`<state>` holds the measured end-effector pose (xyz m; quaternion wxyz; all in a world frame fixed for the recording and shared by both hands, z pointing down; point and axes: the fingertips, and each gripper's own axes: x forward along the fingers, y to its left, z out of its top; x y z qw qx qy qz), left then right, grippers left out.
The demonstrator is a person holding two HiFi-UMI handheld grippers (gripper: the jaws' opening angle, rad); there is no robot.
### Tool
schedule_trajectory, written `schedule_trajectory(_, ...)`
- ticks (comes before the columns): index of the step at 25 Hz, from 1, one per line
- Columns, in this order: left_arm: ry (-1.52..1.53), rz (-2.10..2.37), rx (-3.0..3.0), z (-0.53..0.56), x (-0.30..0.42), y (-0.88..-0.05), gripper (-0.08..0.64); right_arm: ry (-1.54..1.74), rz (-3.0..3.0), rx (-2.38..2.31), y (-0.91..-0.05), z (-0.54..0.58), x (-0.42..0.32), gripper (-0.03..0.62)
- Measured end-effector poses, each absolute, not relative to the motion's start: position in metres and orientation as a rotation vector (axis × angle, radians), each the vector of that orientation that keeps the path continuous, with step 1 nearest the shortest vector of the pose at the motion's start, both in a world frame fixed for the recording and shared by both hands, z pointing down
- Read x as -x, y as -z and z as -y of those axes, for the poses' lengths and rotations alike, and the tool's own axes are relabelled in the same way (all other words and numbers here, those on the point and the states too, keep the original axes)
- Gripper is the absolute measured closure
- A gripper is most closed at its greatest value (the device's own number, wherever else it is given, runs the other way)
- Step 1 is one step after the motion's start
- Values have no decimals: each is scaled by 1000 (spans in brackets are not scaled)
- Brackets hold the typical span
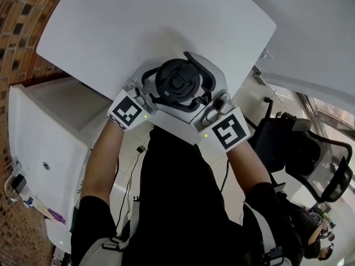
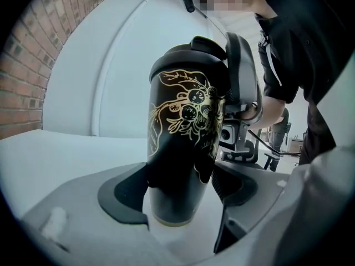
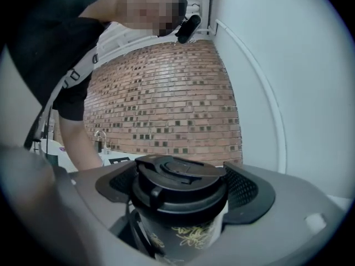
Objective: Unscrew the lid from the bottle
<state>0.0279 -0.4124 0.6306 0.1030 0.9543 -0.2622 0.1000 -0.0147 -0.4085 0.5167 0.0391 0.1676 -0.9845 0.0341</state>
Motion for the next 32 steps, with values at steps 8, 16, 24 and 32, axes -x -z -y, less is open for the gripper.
schedule_trajectory(8,-286,732,-2820,412,-28,-630,198,-105,3032,-135,-517,401,18,129)
schedule_trajectory(16,-323,626,-2837,409,-28,-633,198,-121,3074,-157,-512,401,20,127)
schedule_trajectory(24,-305,667,-2825,410,-27,-632,198,-146,3060,-677,-504,416,9,92)
schedule_trajectory(32,-313,682,-2820,411,-27,-633,198,-174,2963,-932,-511,419,17,95)
